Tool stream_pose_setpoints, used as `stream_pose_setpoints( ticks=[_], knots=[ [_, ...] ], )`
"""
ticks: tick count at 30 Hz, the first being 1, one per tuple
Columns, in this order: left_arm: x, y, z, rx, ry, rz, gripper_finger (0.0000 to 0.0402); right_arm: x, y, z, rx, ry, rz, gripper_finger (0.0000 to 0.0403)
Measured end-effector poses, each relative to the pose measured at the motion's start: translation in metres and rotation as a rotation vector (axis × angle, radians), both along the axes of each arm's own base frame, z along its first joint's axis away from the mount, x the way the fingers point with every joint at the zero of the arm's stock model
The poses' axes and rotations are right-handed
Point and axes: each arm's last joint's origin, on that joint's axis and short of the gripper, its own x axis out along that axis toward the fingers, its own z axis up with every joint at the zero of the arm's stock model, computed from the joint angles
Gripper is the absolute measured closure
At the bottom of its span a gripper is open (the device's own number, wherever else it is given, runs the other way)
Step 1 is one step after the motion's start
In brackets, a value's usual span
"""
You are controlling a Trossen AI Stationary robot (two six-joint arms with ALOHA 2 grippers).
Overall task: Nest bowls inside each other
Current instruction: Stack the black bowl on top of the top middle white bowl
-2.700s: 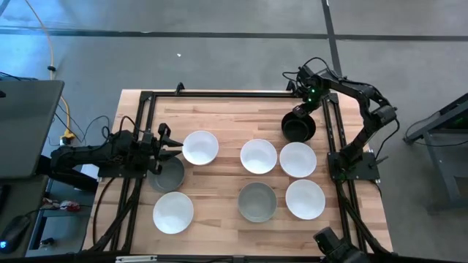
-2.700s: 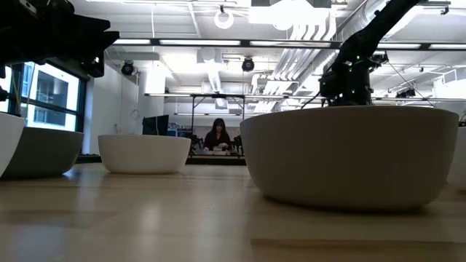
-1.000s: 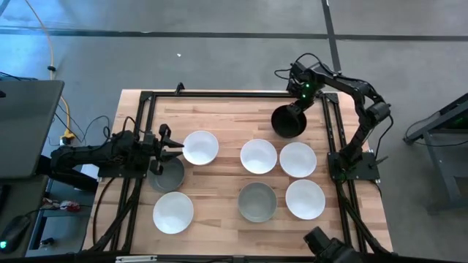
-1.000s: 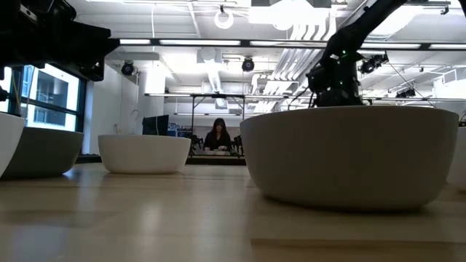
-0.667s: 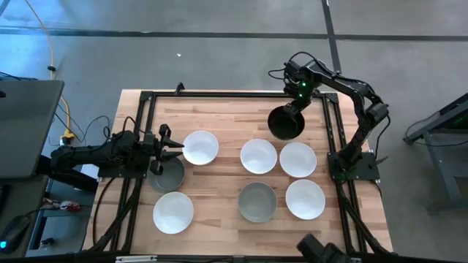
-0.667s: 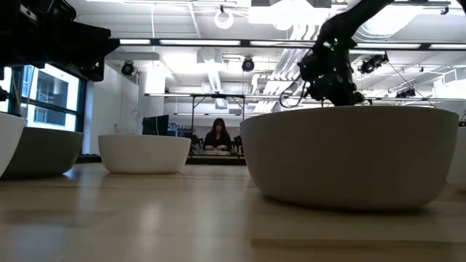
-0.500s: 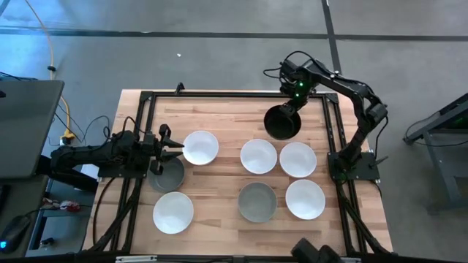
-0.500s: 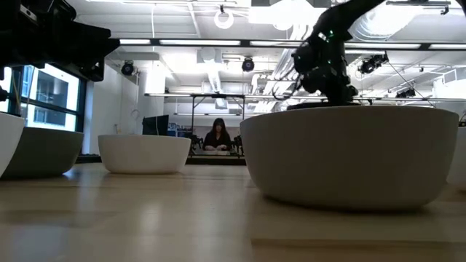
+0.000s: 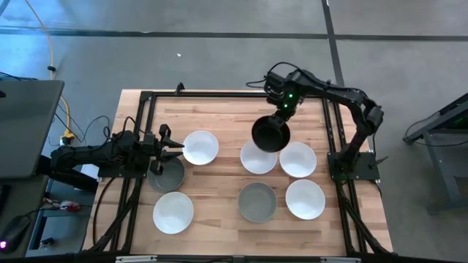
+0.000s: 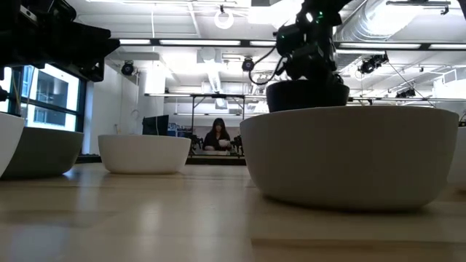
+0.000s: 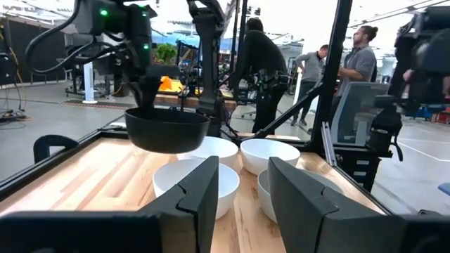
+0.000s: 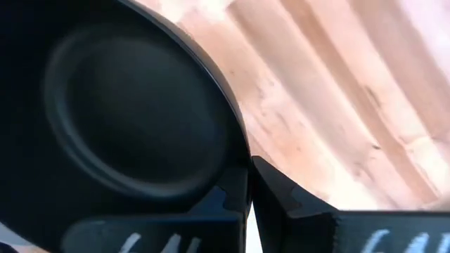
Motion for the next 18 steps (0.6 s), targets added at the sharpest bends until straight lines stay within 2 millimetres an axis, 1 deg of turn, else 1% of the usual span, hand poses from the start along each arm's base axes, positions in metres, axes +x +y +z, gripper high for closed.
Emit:
stream_pose_setpoints(
  ticks=[7, 12, 14, 18],
  knots=[
    [0.0, 0.0, 0.0, -0.001, 0.0, -0.001, 0.0289, 0.02, 0.025, 0.0, -0.022, -0.043, 0.033, 0.0403],
    [0.0, 0.0, 0.0, -0.022, -0.001, -0.004, 0.0289, 0.033, 0.039, -0.001, -0.035, -0.082, 0.054, 0.0403],
    [0.0, 0.0, 0.0, -0.027, -0.001, -0.006, 0.0289, 0.038, 0.043, -0.006, -0.028, -0.064, 0.067, 0.0403],
    [0.0, 0.0, 0.0, -0.03, 0.001, -0.006, 0.0289, 0.048, 0.048, -0.023, -0.004, -0.005, 0.096, 0.0403]
  ],
)
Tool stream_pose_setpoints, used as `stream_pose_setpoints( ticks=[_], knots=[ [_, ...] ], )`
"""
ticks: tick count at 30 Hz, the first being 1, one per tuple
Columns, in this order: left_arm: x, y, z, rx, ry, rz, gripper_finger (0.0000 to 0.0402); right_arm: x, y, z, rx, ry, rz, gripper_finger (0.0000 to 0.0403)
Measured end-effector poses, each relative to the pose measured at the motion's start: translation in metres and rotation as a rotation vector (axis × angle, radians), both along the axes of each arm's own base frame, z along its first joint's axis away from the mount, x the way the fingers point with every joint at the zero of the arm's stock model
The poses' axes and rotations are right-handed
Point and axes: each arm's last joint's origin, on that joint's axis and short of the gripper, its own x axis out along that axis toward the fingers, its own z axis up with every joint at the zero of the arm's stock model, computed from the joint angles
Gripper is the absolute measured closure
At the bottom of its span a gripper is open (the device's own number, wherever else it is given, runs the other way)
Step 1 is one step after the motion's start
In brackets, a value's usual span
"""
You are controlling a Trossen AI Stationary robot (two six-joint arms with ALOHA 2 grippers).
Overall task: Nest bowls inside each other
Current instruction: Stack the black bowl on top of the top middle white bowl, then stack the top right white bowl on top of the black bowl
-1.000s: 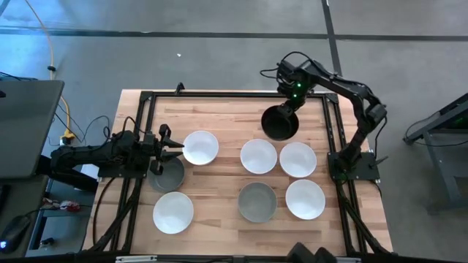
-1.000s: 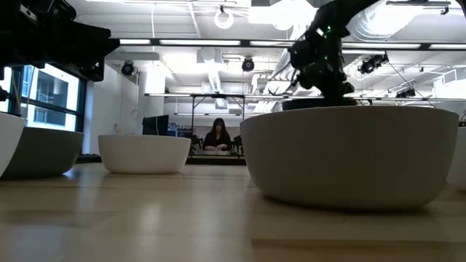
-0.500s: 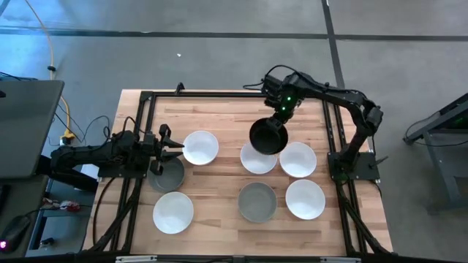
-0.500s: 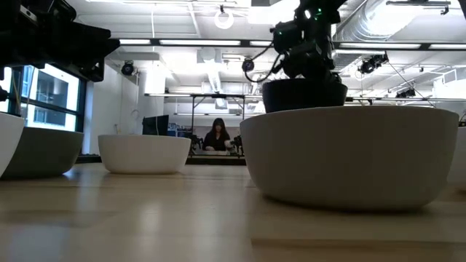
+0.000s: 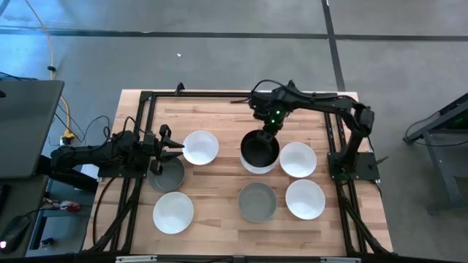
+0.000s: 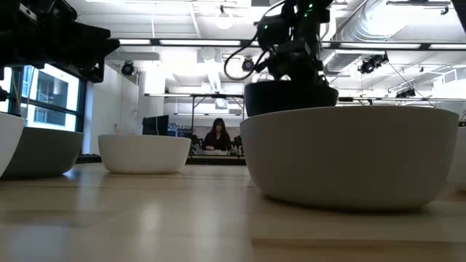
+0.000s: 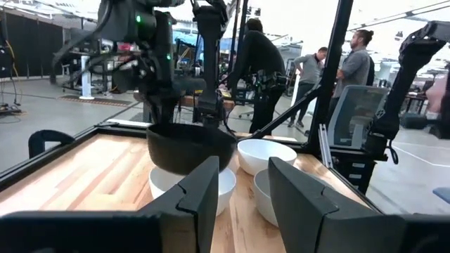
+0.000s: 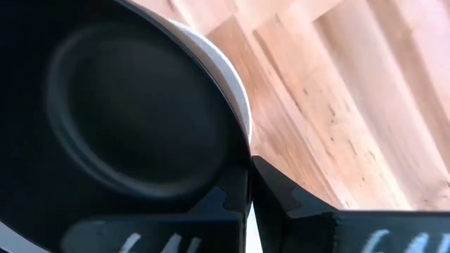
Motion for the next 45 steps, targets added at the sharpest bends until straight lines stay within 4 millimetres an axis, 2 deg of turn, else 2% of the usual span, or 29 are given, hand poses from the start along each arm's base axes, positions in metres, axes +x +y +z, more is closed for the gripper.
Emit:
stream_pose_setpoints(
  ticks=[14, 29, 40, 45],
  knots=[
    [0.0, 0.0, -0.003, -0.004, 0.033, 0.0, 0.0289, 0.02, -0.003, -0.044, 0.036, 0.108, 0.057, 0.0403],
    [0.0, 0.0, -0.008, -0.014, 0.077, 0.0, 0.0289, 0.027, -0.004, -0.052, 0.02, 0.077, 0.053, 0.04],
    [0.0, 0.0, -0.008, -0.014, 0.077, -0.001, 0.0289, 0.027, -0.003, -0.052, 0.036, 0.078, 0.055, 0.0322],
    [0.0, 0.0, -0.008, -0.014, 0.077, 0.0, 0.0289, 0.025, -0.004, -0.052, 0.04, 0.085, 0.073, 0.0301]
  ],
)
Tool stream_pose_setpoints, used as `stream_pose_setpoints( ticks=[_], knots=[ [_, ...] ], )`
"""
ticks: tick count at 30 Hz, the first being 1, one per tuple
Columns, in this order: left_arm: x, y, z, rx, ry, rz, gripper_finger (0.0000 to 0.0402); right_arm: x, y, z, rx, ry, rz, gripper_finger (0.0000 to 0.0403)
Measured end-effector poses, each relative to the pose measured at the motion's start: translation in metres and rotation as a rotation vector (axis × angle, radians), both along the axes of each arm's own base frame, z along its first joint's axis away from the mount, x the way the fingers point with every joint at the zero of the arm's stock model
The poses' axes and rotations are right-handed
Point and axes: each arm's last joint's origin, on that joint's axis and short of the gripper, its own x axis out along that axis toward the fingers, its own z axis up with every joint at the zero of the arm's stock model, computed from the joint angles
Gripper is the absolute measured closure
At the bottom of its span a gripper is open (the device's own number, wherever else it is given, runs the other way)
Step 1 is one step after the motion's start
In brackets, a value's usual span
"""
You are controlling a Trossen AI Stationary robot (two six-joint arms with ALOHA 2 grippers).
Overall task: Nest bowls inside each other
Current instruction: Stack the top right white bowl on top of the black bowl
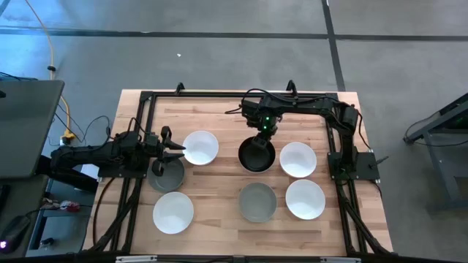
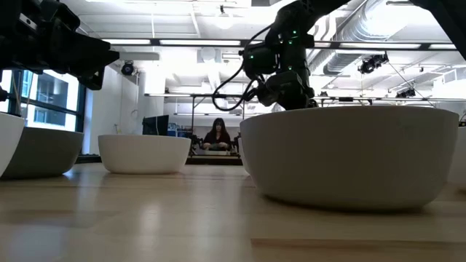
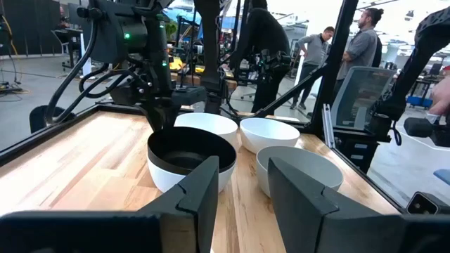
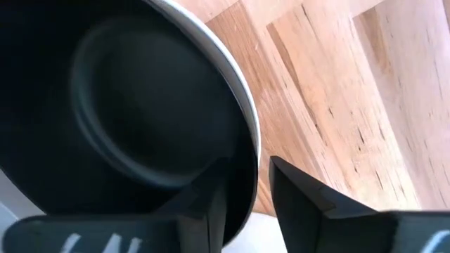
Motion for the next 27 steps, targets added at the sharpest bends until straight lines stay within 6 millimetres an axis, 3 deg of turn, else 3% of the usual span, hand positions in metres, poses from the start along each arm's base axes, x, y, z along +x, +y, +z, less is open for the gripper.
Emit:
stream_pose_setpoints(
  ticks=[6, 11, 19, 27],
  knots=[
    [0.0, 0.0, 0.0, 0.0, 0.0, 0.0, 0.0289, -0.008, -0.004, 0.002, 0.03, 0.055, 0.008, 0.0298],
    [0.0, 0.0, 0.0, 0.0, 0.0, 0.0, 0.0289, -0.002, -0.008, 0.023, 0.043, -0.006, 0.037, 0.0298],
    [0.0, 0.001, -0.002, 0.034, 0.027, 0.024, 0.0289, 0.019, -0.002, 0.097, -0.038, -0.259, 0.224, 0.0298],
    [-0.002, 0.012, -0.003, 0.082, 0.091, 0.376, 0.0289, 0.024, 0.013, 0.179, -0.193, -0.555, 0.377, 0.0298]
  ],
)
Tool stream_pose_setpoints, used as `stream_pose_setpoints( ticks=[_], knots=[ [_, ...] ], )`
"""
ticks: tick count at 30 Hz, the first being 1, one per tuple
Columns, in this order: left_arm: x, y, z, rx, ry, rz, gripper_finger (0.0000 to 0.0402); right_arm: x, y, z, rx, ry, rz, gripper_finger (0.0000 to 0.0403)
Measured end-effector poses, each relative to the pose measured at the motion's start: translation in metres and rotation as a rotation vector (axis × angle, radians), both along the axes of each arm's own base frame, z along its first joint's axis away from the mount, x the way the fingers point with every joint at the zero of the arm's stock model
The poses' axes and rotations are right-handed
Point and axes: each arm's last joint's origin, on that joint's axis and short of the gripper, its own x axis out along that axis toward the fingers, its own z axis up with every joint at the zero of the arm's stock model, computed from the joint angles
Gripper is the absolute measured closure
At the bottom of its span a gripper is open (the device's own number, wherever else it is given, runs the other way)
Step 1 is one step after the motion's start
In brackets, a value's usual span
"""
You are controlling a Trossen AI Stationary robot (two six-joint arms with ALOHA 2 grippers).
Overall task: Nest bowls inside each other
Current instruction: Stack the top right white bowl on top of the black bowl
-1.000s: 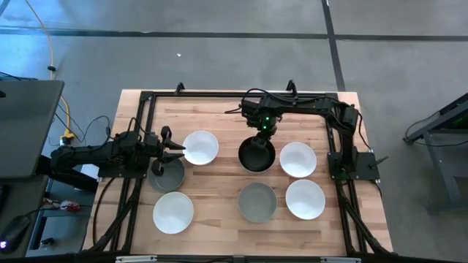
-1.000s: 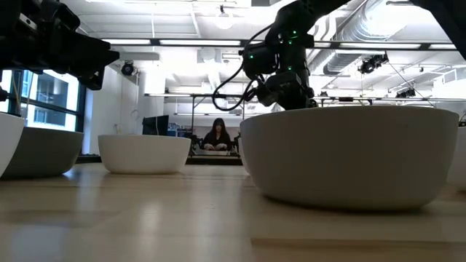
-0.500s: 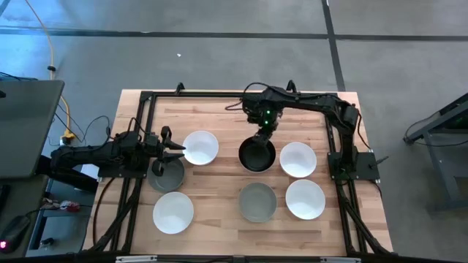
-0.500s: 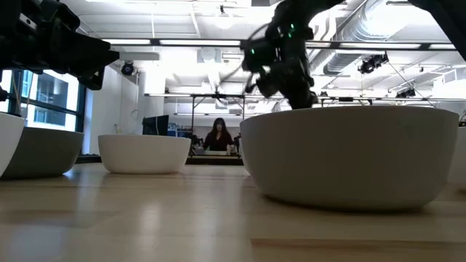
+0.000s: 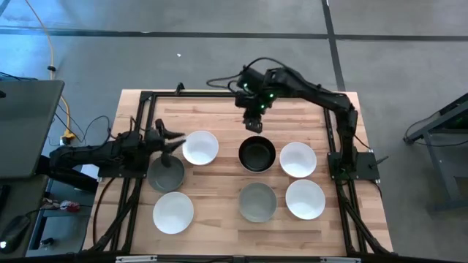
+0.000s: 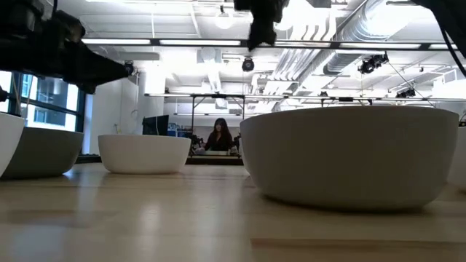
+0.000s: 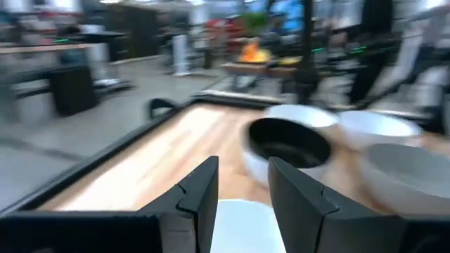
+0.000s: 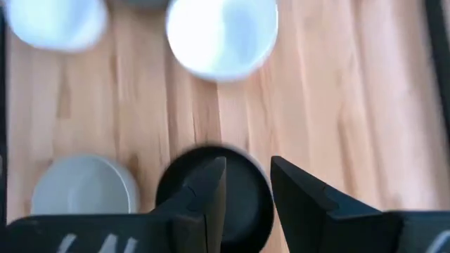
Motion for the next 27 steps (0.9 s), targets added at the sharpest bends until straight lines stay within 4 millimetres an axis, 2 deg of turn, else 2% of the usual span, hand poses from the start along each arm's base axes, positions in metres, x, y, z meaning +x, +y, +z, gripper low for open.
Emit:
stream_pose_setpoints(
  ticks=[3, 6, 12, 19, 27],
  knots=[
    [-0.002, 0.005, 0.001, -0.071, 0.054, 0.117, 0.0289, -0.005, 0.005, 0.028, -0.033, -0.105, 0.011, 0.0298],
    [-0.004, 0.01, 0.005, -0.161, 0.12, 0.206, 0.0289, -0.014, 0.011, 0.046, -0.07, -0.219, 0.024, 0.0298],
    [0.003, 0.019, 0.029, -0.237, 0.229, 0.233, 0.0289, -0.037, 0.017, 0.074, -0.146, -0.343, 0.054, 0.0298],
    [0.032, 0.038, 0.046, -0.317, 0.399, 0.242, 0.0289, -0.055, 0.025, 0.093, -0.174, -0.418, 0.069, 0.0298],
    [0.076, 0.068, 0.047, -0.355, 0.648, 0.186, 0.0289, -0.065, 0.033, 0.098, -0.171, -0.407, 0.097, 0.0298]
  ],
)
